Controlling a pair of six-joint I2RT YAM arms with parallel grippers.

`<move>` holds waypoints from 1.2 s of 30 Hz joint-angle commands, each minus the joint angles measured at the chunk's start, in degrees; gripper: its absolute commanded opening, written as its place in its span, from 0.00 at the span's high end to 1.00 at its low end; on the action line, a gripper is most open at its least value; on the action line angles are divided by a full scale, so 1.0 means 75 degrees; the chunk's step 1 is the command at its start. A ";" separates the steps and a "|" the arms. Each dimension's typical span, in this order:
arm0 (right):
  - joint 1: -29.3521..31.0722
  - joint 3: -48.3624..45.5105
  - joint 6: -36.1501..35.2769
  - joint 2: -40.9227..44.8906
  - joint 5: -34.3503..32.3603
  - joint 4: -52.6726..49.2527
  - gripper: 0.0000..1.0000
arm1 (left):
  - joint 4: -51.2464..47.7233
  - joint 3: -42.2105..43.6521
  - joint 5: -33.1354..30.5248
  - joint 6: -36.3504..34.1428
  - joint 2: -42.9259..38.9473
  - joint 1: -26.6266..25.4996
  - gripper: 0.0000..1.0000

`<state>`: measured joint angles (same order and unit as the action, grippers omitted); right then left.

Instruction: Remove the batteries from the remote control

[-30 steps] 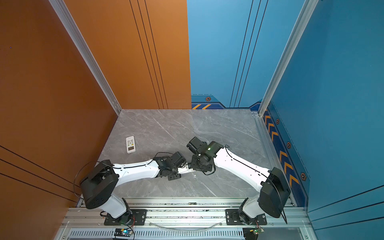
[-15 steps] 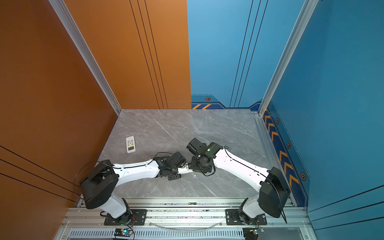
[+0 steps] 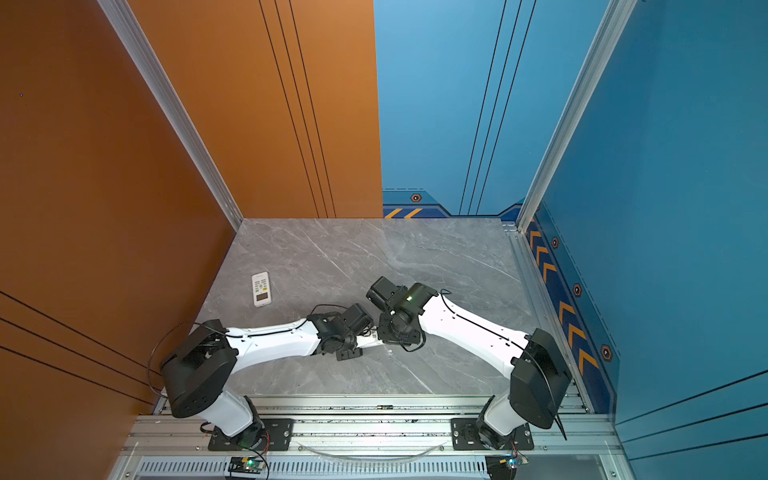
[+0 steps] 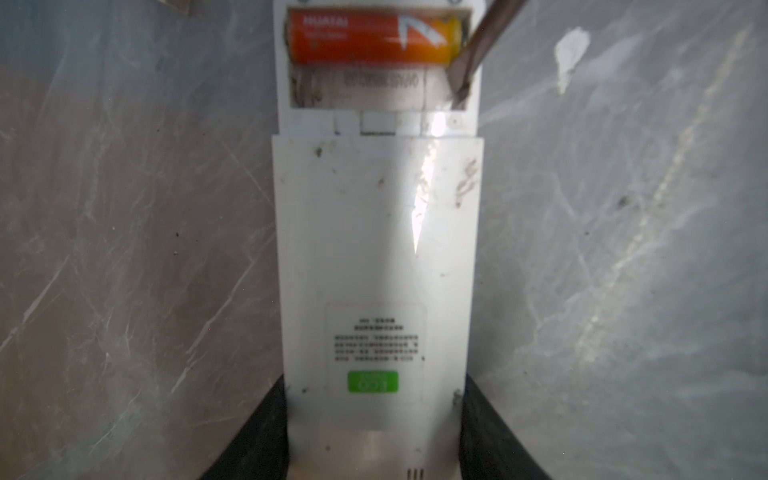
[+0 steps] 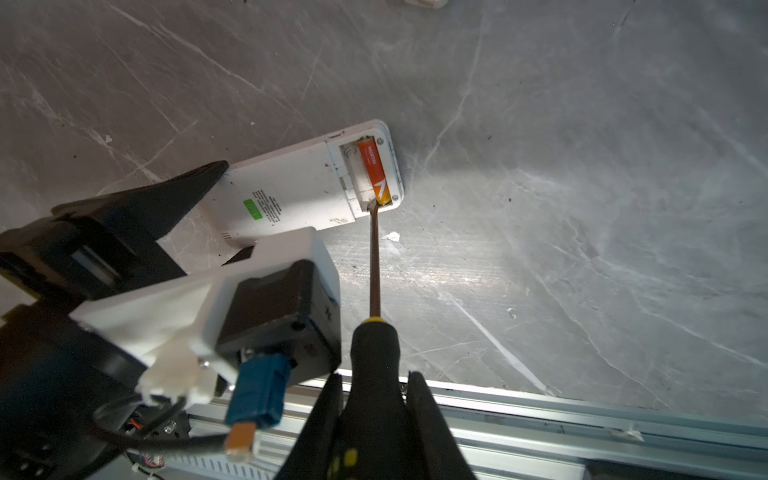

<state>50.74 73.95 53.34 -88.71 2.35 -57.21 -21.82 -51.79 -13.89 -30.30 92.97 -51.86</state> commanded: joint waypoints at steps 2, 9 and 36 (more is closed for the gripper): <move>0.0221 0.0527 0.0101 -0.0386 -0.1207 -0.1261 1.00 | -0.0564 -0.0219 -0.0667 -0.0080 0.0108 -0.0140 1.00; 0.0949 0.1463 0.0785 -0.0934 -0.2762 -0.2078 1.00 | -0.0884 -0.0268 -0.0804 0.0252 0.0144 -0.0222 1.00; 0.0677 -0.3160 0.1720 0.2987 -0.2355 0.2769 1.00 | -0.0594 0.0435 0.0152 0.1430 -0.0322 -0.0260 1.00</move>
<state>58.41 51.96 69.34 -70.50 -21.50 -38.59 -25.98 -50.50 -14.94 -20.99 92.09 -54.57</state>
